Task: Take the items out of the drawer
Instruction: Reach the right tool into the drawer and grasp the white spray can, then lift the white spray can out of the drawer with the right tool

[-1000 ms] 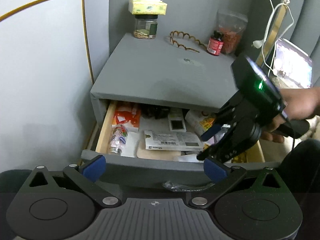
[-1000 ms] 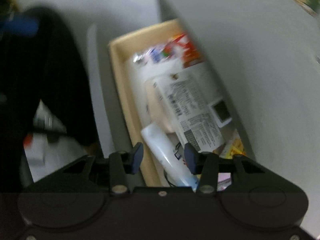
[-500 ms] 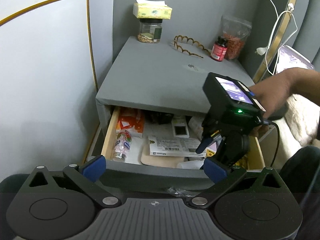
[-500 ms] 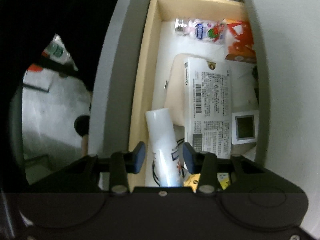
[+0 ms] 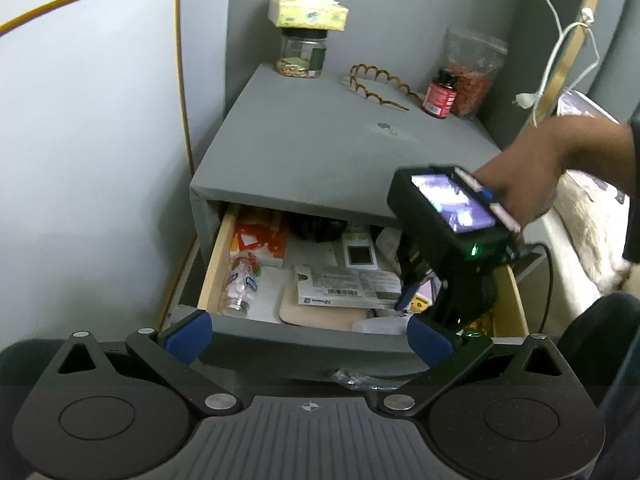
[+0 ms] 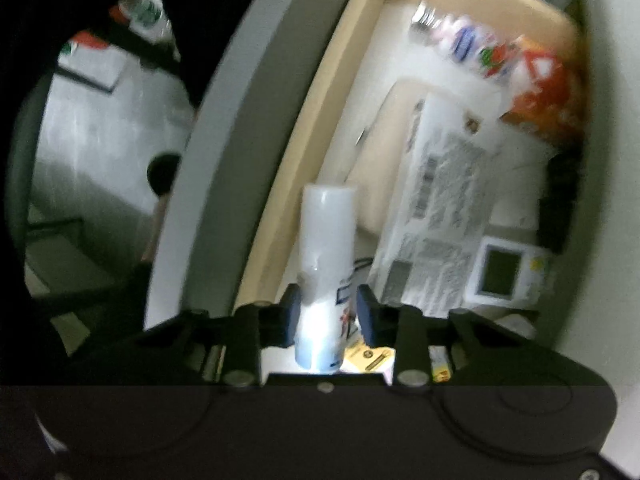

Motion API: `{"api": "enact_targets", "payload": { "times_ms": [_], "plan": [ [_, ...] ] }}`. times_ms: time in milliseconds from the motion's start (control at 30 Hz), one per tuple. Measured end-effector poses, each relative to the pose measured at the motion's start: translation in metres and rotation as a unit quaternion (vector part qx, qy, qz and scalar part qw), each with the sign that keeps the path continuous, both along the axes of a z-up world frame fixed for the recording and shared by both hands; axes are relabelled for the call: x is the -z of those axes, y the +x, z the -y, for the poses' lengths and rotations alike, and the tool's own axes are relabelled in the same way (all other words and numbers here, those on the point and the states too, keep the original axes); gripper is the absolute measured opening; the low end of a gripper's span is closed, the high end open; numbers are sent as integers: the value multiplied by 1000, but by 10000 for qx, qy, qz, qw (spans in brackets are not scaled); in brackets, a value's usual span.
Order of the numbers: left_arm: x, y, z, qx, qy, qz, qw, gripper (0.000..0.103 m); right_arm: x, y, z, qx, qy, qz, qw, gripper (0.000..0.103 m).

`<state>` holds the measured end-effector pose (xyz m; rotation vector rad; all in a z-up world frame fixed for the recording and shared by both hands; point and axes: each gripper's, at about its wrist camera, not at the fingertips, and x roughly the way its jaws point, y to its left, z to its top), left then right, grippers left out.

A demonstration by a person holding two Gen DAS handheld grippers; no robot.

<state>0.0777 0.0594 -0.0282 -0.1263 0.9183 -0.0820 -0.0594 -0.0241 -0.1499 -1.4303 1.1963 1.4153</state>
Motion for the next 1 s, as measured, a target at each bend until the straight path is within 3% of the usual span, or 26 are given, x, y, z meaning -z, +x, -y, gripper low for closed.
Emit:
{"api": "enact_targets", "payload": {
  "times_ms": [333, 433, 500, 633, 767, 833, 900, 933, 1000],
  "plan": [
    [0, 1, -1, -16, -21, -43, 10000, 103, 3, -3, 9, -191, 439, 186, 9987, 33],
    [-1, 1, 1, 15, 7, -21, 10000, 103, 24, -10, 5, -376, 58, 495, 9981, 34],
    [-1, 0, 2, 28, 30, -17, 10000, 103, 28, -10, 0, -502, -106, 442, 9977, 34],
    [-2, 0, 0, -11, 85, -1, 10000, 103, 22, -10, 4, -494, 180, 484, 9974, 32],
    [-5, -1, -2, -31, 61, 63, 10000, 103, -29, -1, 27, 355, 1361, 388, 9893, 32],
    [-6, -1, -1, -24, 51, 77, 10000, 103, -52, 2, 39, 740, 1873, 349, 9789, 32],
    [-6, 0, 0, 7, 19, 83, 10000, 103, -92, 7, 66, 1506, 2871, 323, 9454, 32],
    [-7, 0, 2, 26, 5, 104, 9999, 103, -112, 10, 78, 1902, 3357, 329, 9220, 32],
    [-8, 0, 3, 18, -1, 130, 9999, 103, -136, 22, 101, 2910, 4307, 560, 8525, 32]
  ]
}}
